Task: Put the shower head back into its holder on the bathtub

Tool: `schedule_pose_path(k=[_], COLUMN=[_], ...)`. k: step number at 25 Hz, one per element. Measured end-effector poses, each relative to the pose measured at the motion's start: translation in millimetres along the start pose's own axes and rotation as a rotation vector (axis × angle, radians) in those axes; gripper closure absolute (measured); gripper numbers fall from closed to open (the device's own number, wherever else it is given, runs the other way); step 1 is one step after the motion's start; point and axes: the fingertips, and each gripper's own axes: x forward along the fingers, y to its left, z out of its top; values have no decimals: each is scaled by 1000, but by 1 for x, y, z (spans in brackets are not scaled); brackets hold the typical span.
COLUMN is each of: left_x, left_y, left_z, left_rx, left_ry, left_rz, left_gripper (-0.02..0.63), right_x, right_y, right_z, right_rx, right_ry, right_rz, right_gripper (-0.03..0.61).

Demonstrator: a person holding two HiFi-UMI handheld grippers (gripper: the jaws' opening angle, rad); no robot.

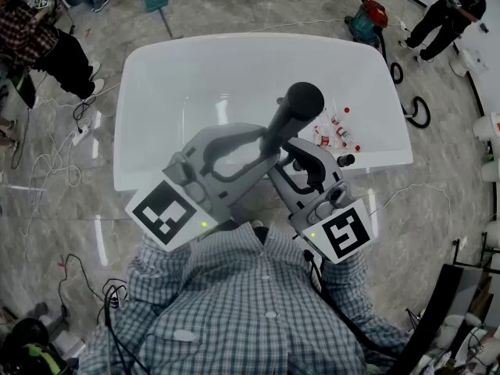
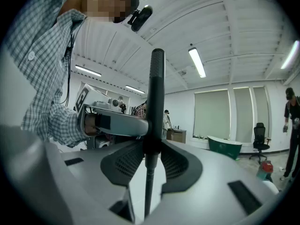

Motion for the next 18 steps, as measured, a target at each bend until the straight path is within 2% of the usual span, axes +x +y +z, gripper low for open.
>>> schedule_pose_path(k=[18], left_x=[1], left_y=[0], left_z=[-4], left_rx=[-4], left_ry=[5], left_rz=[8], left_gripper=[489], right_x=[0], right_y=[-1], right_z=[-4], right_rx=[4], right_ry=[9], right_rz=[3], right_gripper=[460])
